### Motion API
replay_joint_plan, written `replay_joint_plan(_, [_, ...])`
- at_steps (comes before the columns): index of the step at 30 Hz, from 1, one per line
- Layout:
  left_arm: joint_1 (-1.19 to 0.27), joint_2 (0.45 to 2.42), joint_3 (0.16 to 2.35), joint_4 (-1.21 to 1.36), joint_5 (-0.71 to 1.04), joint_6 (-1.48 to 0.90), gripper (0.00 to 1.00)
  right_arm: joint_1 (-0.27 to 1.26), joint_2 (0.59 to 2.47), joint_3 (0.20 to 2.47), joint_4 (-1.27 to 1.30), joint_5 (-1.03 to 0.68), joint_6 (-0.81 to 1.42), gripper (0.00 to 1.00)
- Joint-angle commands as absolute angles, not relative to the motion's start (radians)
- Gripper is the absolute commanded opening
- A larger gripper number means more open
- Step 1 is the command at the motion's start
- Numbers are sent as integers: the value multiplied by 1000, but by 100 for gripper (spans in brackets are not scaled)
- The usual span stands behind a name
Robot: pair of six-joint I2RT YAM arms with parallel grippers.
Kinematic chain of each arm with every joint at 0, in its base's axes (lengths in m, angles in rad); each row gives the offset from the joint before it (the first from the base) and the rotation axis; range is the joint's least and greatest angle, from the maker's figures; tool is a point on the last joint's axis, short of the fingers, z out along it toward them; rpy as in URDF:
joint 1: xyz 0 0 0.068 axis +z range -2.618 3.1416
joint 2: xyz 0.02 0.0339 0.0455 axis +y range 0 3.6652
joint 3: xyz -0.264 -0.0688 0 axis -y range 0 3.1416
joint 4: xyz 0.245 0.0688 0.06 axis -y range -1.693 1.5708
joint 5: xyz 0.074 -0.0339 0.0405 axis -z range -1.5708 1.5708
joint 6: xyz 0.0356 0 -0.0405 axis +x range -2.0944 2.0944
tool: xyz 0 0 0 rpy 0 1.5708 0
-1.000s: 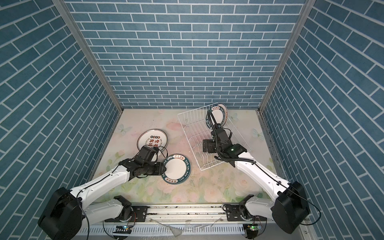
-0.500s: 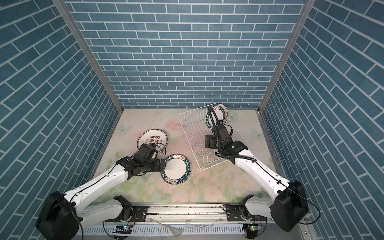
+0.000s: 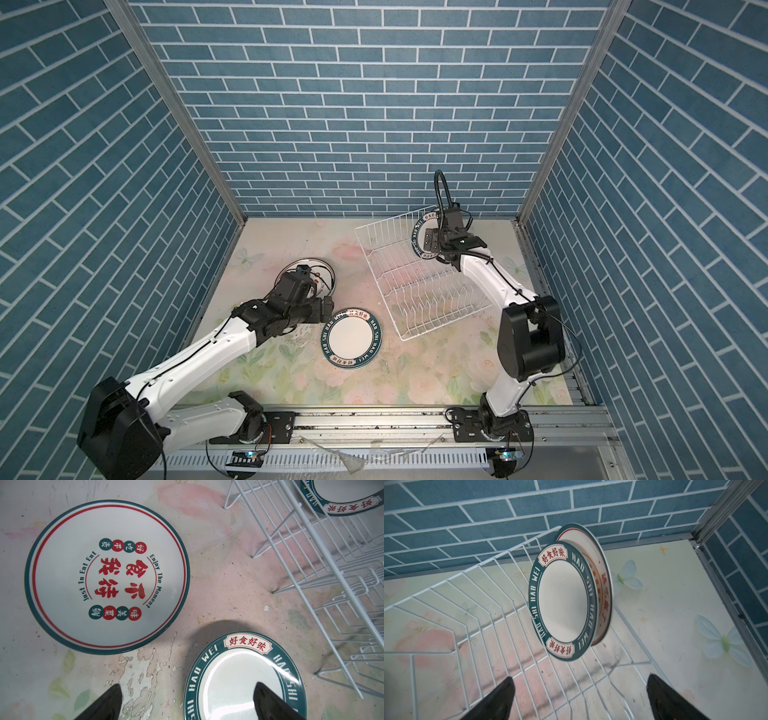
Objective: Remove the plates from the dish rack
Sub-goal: 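Grasp the next green-rimmed rack plate with the right gripper while the left gripper draws back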
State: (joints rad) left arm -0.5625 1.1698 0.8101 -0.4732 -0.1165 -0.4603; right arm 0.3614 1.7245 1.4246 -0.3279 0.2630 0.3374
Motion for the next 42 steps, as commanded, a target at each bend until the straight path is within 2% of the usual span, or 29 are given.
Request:
replay_joint_plan(1, [-570,1185,786,-428,-158,-444,99,353,1803,1540,-331,209,269,98])
replay_joint_plan(6, [-569,1186,755,-401,-181,-417,99,351,1870,1624,-348,199,258,92])
replay_joint_plan(16, [-570,1179,748,-409,-180,-420,99,347,1944,1670,-335,209,223,87])
replay_joint_plan(42, [-569,1195,748,-402,-166,-423,99,327,2030,1722,-337,251,212,84])
